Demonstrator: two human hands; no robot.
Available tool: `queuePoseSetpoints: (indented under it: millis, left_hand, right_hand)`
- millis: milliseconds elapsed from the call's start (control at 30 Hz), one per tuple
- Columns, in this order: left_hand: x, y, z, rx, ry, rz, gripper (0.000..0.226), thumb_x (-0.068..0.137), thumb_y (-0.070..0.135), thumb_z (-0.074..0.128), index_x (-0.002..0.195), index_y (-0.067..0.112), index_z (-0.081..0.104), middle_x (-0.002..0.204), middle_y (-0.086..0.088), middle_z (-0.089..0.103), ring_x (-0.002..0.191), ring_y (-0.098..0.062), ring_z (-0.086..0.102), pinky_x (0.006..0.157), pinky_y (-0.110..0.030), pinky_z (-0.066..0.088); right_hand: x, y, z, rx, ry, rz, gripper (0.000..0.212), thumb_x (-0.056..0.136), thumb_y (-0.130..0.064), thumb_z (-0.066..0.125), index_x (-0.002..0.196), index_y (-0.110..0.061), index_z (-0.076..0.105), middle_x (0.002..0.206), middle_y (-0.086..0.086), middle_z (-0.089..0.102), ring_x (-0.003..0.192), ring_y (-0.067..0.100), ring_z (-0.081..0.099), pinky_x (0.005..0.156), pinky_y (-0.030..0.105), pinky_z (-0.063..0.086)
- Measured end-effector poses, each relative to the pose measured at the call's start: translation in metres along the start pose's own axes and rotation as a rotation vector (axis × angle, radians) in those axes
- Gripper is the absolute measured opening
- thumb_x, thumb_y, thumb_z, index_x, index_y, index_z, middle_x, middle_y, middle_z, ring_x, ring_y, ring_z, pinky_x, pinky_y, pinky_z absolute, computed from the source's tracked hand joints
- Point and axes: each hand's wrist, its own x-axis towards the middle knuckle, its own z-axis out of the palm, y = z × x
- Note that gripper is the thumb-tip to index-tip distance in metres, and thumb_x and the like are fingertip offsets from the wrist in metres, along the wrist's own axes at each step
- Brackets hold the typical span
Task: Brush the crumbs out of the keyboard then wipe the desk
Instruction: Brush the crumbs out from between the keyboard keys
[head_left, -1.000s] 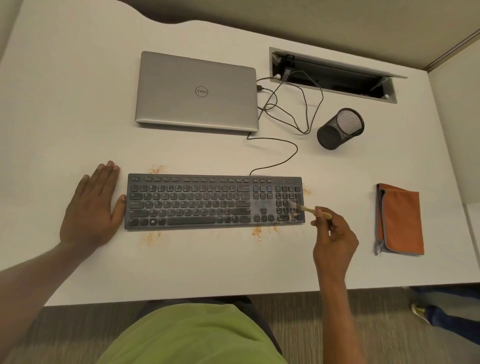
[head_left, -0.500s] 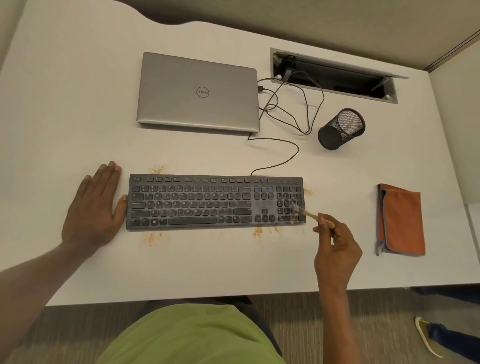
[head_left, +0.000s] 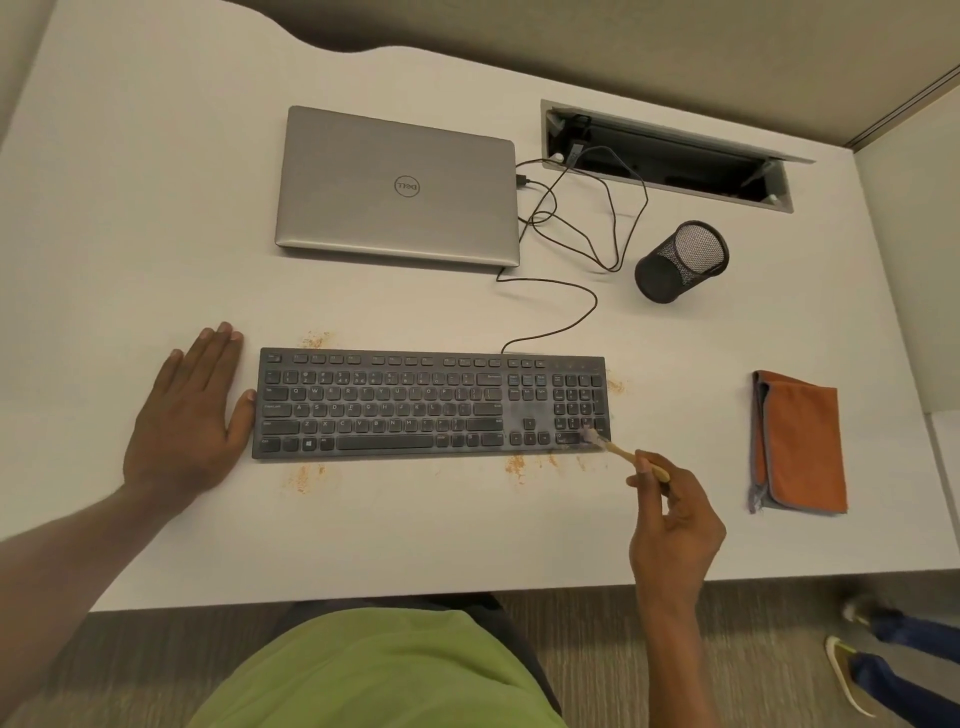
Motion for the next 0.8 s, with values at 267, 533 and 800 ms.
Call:
queuePoseSetpoints:
  millis: [267,533,800]
  left_hand:
    - [0.000,0.000,0.001,-0.005,0.001,-0.003,0.072,0.108,0.046,0.024,0.171,0.012,0.016,0.178,-0.005,0.017,0.166,-0.020,0.011,0.134,-0.047,0.012]
    - [0.000,0.001,0.000,-0.005,0.005,-0.001,0.072,0.108,0.046,0.024,0.171,0.011,0.017,0.178,-0.005,0.018,0.166,-0.021,0.012,0.134,-0.047,0.011]
    - [0.000,0.000,0.001,-0.004,0.004,-0.008,0.072,0.108,0.046,0.025,0.171,0.012,0.018,0.178,-0.004,0.018,0.166,-0.019,0.012,0.135,-0.045,0.011]
  right_hand:
    - [-0.009,0.009,0.003,-0.016,-0.055,0.021,0.017,0.098,-0.014,0.067,0.111,-0.023,0.072,0.100,-0.016,0.072,0.091,0.012,0.071,0.083,0.011,0.051]
    - [-0.005,0.006,-0.001,-0.017,-0.012,-0.002,0.016,0.099,-0.015,0.067,0.113,-0.014,0.074,0.101,-0.002,0.075,0.093,0.009,0.070,0.088,0.010,0.049]
    - [-0.007,0.012,-0.003,-0.041,-0.072,0.011,0.016,0.098,-0.015,0.067,0.111,-0.024,0.072,0.102,-0.008,0.074,0.093,0.012,0.071,0.086,0.011,0.051]
